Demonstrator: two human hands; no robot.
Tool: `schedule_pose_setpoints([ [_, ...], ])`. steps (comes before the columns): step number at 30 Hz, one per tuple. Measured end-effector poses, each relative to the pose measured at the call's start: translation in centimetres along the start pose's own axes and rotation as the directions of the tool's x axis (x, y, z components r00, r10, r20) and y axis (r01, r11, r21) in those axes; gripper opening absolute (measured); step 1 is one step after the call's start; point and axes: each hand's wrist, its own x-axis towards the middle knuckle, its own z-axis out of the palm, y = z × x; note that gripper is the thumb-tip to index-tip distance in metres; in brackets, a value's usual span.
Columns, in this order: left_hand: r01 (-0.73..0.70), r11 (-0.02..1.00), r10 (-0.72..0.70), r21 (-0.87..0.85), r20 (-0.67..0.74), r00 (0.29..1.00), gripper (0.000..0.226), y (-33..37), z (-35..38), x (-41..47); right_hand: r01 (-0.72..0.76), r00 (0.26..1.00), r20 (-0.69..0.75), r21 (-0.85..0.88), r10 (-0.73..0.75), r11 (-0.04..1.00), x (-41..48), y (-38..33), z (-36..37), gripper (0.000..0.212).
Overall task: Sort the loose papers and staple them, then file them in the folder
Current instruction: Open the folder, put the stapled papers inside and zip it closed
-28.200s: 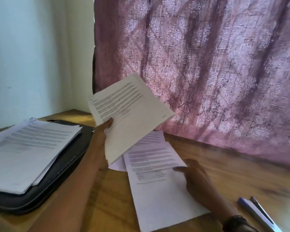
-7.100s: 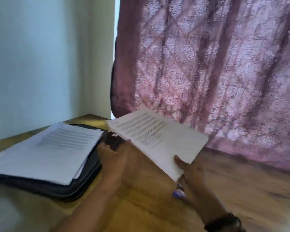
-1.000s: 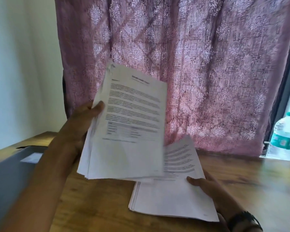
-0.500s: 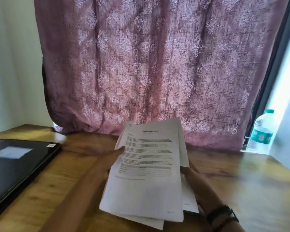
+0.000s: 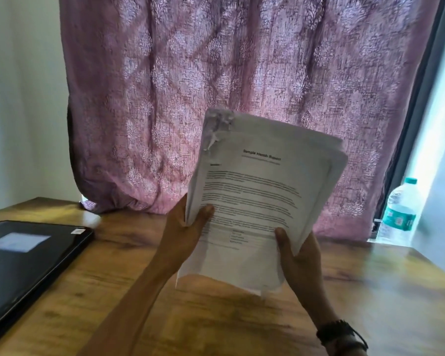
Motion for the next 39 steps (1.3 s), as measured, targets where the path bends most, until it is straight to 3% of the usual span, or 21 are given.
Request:
schedule_pose_setpoints([
  [2, -0.001, 1.000, 0.000, -0.020, -0.006, 1.000, 0.033, -0.2, 0.6, -0.1, -0.009, 0.999, -0.031, 0.013, 0.010, 1.000, -0.1, 0.1, -0.5, 0.036],
  [5, 0.101, 0.990, -0.106, -0.102, -0.046, 0.993, 0.045, -1.7, 0.5, -1.0, -0.050, 0.998, -0.045, -0.021, 0.049, 0.999, -0.5, 0.8, -0.9, 0.035],
  [8, 0.129, 0.986, -0.139, -0.107, -0.091, 0.986, 0.031, -3.0, 0.3, -1.9, -0.155, 0.988, 0.021, -0.015, 0.155, 0.988, -1.4, 2.3, -0.7, 0.041],
  [11, 0.160, 0.983, -0.172, -0.088, -0.153, 0.973, 0.035, -4.3, 0.4, -2.3, -0.180, 0.977, 0.104, -0.058, 0.185, 0.982, -1.8, 3.4, -0.1, 0.048],
  [15, 0.160, 0.983, -0.177, -0.091, -0.228, 0.957, 0.044, -5.4, 0.4, -2.6, -0.201, 0.975, 0.075, -0.098, 0.209, 0.975, -2.2, 4.0, 0.5, 0.038],
  [18, 0.107, 0.993, -0.118, -0.054, -0.282, 0.952, 0.037, -4.8, 0.9, -2.4, -0.187, 0.982, 0.014, -0.111, 0.190, 0.976, -2.2, 3.5, 0.3, 0.030],
  [22, 0.171, 0.985, -0.168, 0.009, -0.159, 0.973, 0.033, -5.8, 1.6, -3.4, -0.169, 0.985, 0.010, -0.219, 0.175, 0.961, -2.3, 4.1, 0.0, 0.031],
  [26, 0.220, 0.948, -0.219, 0.230, -0.030, 0.975, 0.024, -7.6, 1.2, -3.9, -0.273, 0.943, 0.074, -0.378, 0.323, 0.885, -2.7, 5.8, -0.7, 0.035],
  [31, 0.342, 0.914, -0.356, 0.216, 0.027, 0.934, 0.026, -7.0, 1.3, -4.6, -0.359, 0.895, 0.059, -0.493, 0.442, 0.793, -3.9, 5.0, -2.2, 0.037],
  [39, 0.428, 0.889, -0.455, 0.163, 0.210, 0.866, 0.026, -3.6, 6.7, -10.8, -0.487, 0.856, -0.211, -0.632, 0.471, 0.603, -9.6, -0.3, -9.4, 0.039],
])
